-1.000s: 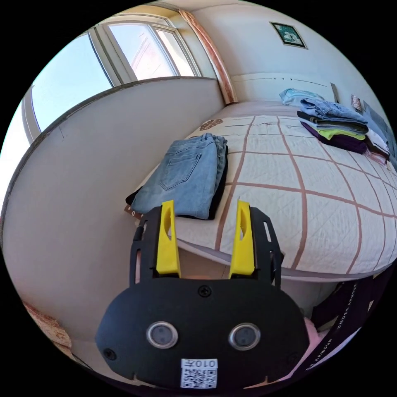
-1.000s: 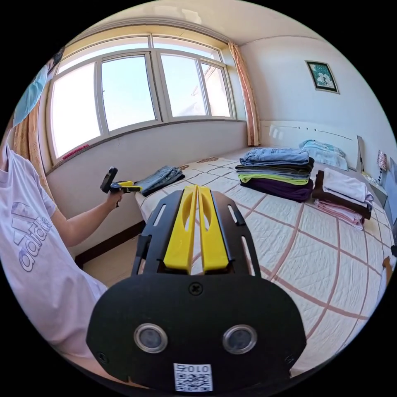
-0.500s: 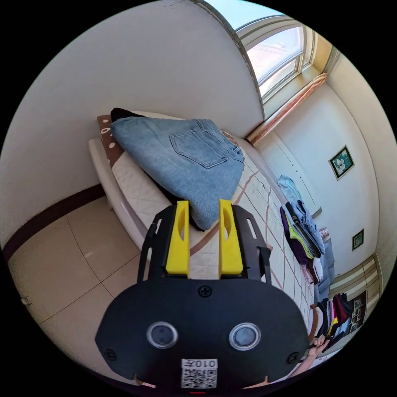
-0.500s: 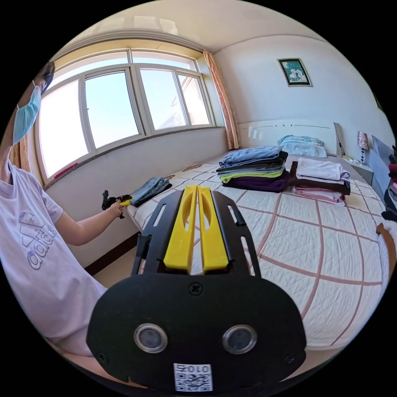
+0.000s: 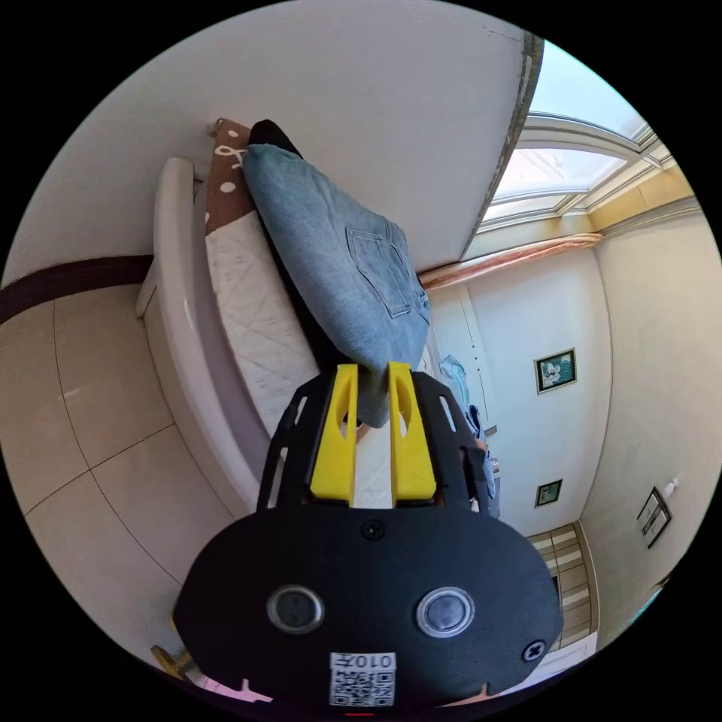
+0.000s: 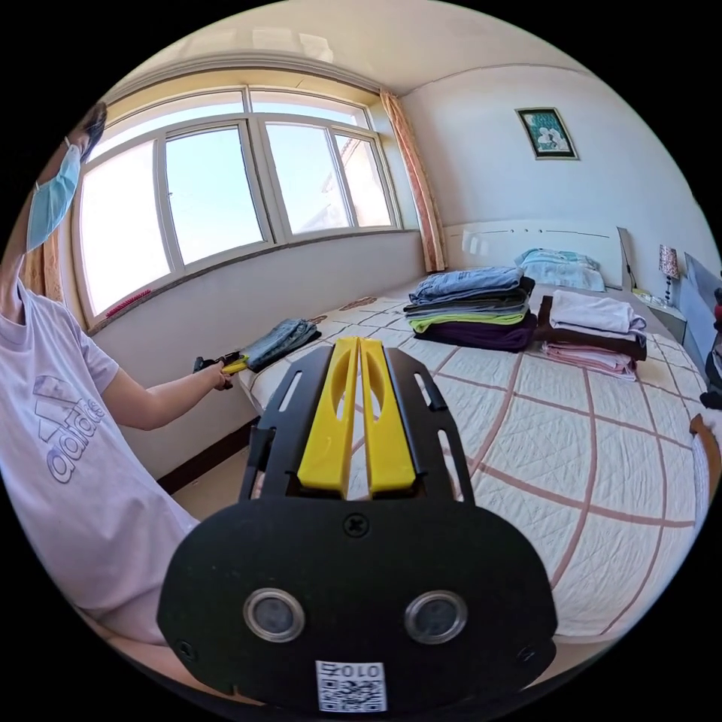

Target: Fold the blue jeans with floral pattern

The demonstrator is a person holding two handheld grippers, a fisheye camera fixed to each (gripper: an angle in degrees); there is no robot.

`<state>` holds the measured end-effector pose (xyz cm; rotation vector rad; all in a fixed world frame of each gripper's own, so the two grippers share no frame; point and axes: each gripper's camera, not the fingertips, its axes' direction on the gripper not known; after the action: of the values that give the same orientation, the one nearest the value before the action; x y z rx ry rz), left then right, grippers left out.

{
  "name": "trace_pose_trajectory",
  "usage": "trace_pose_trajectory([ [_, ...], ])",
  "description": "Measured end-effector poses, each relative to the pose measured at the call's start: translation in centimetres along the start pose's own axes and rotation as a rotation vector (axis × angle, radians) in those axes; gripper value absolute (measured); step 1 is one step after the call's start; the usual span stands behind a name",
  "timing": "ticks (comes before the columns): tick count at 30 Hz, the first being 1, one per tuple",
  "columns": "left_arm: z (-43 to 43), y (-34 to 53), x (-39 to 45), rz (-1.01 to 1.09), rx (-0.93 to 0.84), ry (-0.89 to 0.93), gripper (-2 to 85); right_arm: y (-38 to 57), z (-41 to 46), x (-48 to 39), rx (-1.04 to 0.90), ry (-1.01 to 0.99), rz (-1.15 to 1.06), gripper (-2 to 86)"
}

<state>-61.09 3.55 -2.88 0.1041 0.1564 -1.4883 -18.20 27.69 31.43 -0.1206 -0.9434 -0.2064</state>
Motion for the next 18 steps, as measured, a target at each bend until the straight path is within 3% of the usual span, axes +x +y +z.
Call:
trace_pose_trajectory([
  [4,1.2,-1.1,1.4,0.026,-0.072,-0.094,11.2,0.5,-0.3,-0.5,0.003,-0.012,-0.003,2.3],
  [8,2.1,-2.3,2.7,0.026,-0.057,-0.053,10.8,0.7,-0.5,-0.7,-0.022,0.008,-0.005,2.3],
  [13,4.2,-3.8,8.4,0.250,-0.171,-0.356,9.9,0.8,-1.3,-0.8,-0.014,0.018,-0.010,2.4],
  [18,6.2,-4.0,9.9,0.359,-0.298,-0.449,9.9,1.2,-1.9,-0.9,-0.010,0.007,-0.017,2.6],
])
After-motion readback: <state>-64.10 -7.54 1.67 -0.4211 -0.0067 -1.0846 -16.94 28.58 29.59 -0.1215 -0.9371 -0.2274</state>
